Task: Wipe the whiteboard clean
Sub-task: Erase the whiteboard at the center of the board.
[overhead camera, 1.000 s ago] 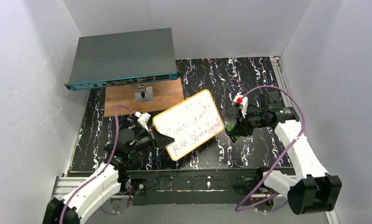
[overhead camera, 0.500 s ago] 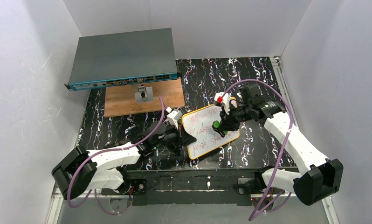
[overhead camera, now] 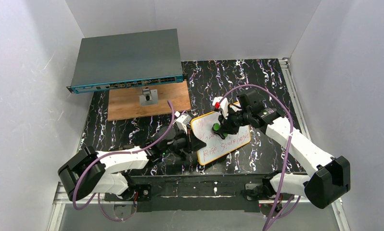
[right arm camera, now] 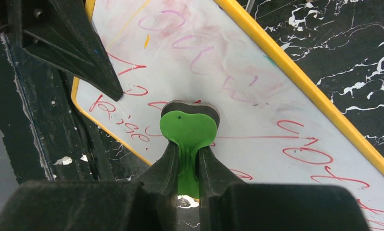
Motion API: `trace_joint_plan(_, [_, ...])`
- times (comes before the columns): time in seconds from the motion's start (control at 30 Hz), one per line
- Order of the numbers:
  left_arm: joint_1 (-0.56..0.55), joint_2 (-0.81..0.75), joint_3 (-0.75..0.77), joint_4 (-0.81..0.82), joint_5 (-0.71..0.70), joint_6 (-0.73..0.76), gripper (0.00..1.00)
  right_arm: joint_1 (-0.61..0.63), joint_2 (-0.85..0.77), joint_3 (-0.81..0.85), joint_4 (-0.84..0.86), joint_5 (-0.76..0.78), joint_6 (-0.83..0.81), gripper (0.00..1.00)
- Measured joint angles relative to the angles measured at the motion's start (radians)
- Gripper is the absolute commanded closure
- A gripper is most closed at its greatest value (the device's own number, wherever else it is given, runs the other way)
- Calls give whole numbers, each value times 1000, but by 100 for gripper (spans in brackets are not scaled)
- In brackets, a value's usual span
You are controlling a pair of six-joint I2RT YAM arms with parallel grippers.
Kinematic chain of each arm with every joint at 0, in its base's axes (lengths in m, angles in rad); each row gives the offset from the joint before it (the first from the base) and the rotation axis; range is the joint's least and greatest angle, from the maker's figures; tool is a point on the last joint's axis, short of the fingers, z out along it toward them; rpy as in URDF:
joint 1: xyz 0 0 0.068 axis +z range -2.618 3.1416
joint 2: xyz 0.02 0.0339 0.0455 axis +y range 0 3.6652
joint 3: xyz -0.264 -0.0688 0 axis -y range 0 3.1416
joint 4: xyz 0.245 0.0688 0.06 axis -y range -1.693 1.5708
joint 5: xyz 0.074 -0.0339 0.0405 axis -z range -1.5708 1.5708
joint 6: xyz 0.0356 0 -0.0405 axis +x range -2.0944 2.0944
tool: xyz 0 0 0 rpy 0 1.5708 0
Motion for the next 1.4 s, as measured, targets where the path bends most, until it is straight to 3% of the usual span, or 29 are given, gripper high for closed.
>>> trace_joint_plan(0.93, [-9, 41, 31, -1, -16, -80, 100, 126, -8, -16, 78, 146, -64, 99])
trace_joint_plan(1.17, [-10, 56, 31, 11, -22, -120, 100, 270, 41, 32, 91, 244, -57, 99])
trace_joint_plan(1.4, [-8, 69, 31, 23, -31, -149, 100, 315, 80, 79, 131, 413, -2, 99])
